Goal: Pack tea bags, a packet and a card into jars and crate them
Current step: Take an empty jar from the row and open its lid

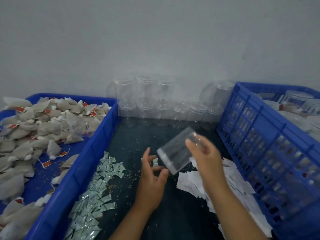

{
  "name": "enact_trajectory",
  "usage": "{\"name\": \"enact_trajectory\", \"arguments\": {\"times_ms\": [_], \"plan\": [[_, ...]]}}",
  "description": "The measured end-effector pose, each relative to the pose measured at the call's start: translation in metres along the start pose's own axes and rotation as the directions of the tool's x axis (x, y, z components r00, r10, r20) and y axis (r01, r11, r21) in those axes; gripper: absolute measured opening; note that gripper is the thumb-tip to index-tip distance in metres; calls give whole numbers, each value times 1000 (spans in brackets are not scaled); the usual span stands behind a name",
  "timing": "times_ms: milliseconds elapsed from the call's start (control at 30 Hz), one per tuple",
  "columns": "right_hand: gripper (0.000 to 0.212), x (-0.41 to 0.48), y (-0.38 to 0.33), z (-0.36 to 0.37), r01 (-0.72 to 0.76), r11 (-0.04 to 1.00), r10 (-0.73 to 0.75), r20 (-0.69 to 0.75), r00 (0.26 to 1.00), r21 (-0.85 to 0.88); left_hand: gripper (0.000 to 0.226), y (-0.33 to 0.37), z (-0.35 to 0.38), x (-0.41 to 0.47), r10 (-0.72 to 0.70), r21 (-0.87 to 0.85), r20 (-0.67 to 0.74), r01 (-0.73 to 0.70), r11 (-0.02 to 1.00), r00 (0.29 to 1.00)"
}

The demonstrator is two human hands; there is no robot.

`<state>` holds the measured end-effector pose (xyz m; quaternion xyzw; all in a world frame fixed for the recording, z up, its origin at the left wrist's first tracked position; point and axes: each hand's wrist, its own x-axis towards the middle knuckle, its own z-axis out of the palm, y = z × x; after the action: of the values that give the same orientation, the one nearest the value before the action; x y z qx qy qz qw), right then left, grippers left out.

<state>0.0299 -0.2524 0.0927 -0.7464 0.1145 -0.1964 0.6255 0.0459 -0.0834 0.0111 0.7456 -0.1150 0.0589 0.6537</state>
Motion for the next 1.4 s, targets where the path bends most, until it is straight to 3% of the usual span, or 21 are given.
{"name": "enact_trajectory", "arguments": {"times_ms": [100, 167, 200, 267, 367, 433, 500, 667, 767, 833, 1000, 1100, 1167, 1233, 1300, 1400], "plan": [[26, -42, 23, 11, -95, 989, 97, -12, 995, 115, 64, -1, -1, -4, 47, -104, -59, -53, 993, 997], [15, -64, 38, 20, -102, 990, 105, -25, 994, 95, 57, 0, 0, -7, 76, -103, -89, -85, 991, 993], [19, -74, 45, 23, -80, 995, 81, -20, 996, 67, 55, 2, 0, -10, 106, -69, -100, -113, 991, 989], [32, -88, 57, 24, -59, 998, 59, -6, 998, 27, 50, 11, -4, -14, 180, 45, -117, -176, 983, 977], [73, -93, 63, 17, -40, 999, 38, 53, 998, 30, 56, 30, -23, -11, 279, 297, -55, -251, 921, 959], [108, -92, 64, 11, 27, 999, -30, 125, 992, 20, 66, 49, -35, -8, 308, 539, 81, -302, 786, 948], [123, -92, 65, 11, 112, 991, -97, 195, 976, -69, 70, 69, -41, -8, 299, 652, 230, -375, 659, 926], [97, -92, 68, 14, 214, 950, -187, 134, 973, -229, 66, 95, -45, -16, 376, 661, 386, -537, 524, 843], [89, -92, 71, 13, 226, 952, -196, 154, 968, -208, 63, 93, -35, -26, 465, 599, 414, -619, 508, 782], [81, -91, 72, 12, 263, 939, -224, 188, 956, -220, 58, 89, -30, -31, 485, 582, 392, -619, 527, 782], [72, -91, 74, 17, 362, 848, -291, 231, 928, -387, 52, 89, -30, -38, 320, 724, 182, -347, 596, 930], [81, -93, 76, 22, 448, 748, -407, 194, 892, -490, 67, 92, -29, -37, 84, 785, 21, -69, 616, 996], [83, -91, 78, 25, 514, 677, -493, 195, 848, -527, 85, 93, -30, -37, -80, 824, -30, 70, 562, 996], [84, -89, 83, 24, 552, 645, -527, 215, 822, -528, 104, 96, -37, -38, -183, 873, 33, 61, 484, 982], [87, -89, 84, 20, 519, 711, -490, 196, 850, -474, 119, 102, -47, -41, -261, 889, 197, -60, 455, 945], [83, -89, 80, 16, 424, 824, -396, 152, 905, -375, 112, 111, -55, -42, -268, 876, 269, -119, 467, 925]]}}
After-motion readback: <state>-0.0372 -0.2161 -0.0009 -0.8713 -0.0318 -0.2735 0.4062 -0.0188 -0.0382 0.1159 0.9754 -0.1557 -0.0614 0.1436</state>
